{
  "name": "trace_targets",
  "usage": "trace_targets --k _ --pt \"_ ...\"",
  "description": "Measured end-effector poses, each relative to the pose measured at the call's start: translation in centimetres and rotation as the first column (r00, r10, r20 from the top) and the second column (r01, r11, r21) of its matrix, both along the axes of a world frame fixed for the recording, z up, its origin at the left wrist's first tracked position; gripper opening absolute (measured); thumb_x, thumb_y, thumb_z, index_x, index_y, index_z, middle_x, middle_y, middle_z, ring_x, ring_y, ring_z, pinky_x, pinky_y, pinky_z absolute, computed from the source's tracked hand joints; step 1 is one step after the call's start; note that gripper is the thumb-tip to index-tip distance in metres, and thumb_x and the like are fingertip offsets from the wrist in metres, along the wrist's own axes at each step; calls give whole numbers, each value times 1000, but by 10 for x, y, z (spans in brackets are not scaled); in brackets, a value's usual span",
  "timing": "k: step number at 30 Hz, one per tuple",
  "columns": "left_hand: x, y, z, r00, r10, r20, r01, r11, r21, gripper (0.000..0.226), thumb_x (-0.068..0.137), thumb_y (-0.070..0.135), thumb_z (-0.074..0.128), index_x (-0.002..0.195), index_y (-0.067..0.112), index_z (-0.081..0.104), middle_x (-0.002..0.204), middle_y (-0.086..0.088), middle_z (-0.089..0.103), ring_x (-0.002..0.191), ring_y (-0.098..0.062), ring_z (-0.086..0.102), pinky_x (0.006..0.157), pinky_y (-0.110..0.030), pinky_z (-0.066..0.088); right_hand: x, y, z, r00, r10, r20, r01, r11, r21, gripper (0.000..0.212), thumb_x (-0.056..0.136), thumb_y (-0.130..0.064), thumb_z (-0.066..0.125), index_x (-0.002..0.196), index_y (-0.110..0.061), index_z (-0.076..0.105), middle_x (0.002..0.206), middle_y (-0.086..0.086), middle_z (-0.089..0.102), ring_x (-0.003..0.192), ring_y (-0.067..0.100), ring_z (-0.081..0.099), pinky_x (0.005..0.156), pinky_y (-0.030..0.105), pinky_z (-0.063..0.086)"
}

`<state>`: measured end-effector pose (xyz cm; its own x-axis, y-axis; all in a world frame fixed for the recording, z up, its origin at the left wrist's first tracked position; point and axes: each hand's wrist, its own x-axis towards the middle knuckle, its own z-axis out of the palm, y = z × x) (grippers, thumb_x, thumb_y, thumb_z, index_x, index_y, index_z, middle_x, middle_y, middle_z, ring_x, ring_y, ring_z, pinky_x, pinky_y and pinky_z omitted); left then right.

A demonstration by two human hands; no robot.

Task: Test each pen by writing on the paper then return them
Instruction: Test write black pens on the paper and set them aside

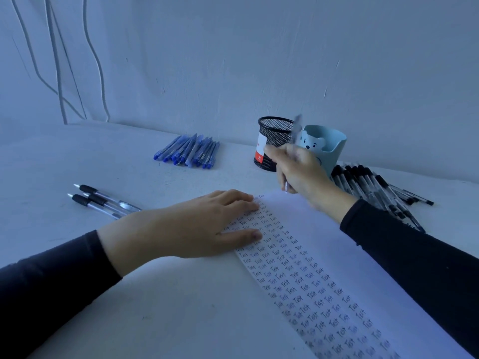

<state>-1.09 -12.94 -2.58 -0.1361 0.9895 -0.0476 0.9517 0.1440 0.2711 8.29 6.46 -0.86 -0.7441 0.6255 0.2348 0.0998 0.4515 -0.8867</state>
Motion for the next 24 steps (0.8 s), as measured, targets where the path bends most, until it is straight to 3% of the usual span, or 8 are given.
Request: trace_targets --k 2,5,8,11,13,21,24 --pt "-2 -2 0 1000 -13 -18 13 1000 -13 85 77 84 24 150 42 21 154 25 16 142 3 14 120 -28 17 6 1 9 999 33 10 -32 997 -75 39 100 -53 41 108 -19 57 42 -1 46 35 8 37 39 17 30" --pt "-4 -2 1 999 -10 -38 9 1000 -15 87 74 88 28 149 44 20 153 28 16 141 4 15 119 -29 18 14 3 18 996 -17 -89 8 995 -96 37 107 -37 27 116 -15 55 48 -1 55 43 10 47 43 20 36" --pt "-2 0 2 999 5 -44 -4 1000 9 87 74 86 30 150 43 23 154 27 18 142 4 15 119 -24 14 30 7 29 985 -32 -171 -4 978 -210 30 107 -23 36 121 -10 59 77 1 64 65 13 57 57 21 43" --pt "-2 1 2 999 12 -52 -11 1000 13 83 76 83 33 150 44 23 155 28 17 143 3 12 114 -18 6 52 11 44 950 -1 -314 -147 882 -448 29 101 -23 49 123 -7 59 73 0 52 54 12 40 49 22 31" --pt "-4 3 1 998 11 -55 -11 1000 6 83 77 82 32 150 45 21 156 28 16 144 2 10 112 -18 3 67 11 50 930 42 -364 -243 815 -527 30 101 -29 44 123 -13 58 70 0 52 53 12 35 48 22 29" --pt "-10 3 1 1000 9 30 -10 999 41 84 70 85 39 145 47 32 151 29 26 135 10 16 111 -16 8 97 10 47 918 73 -391 -259 856 -448 24 103 -23 43 120 -23 60 74 -4 54 61 10 41 53 20 34" --pt "-12 3 -1 998 3 62 -7 998 58 93 63 93 35 144 47 35 149 30 27 138 8 17 113 -17 10 104 11 53 908 86 -411 -269 870 -412 17 97 -22 52 109 -27 63 89 -1 70 80 15 60 71 26 47"
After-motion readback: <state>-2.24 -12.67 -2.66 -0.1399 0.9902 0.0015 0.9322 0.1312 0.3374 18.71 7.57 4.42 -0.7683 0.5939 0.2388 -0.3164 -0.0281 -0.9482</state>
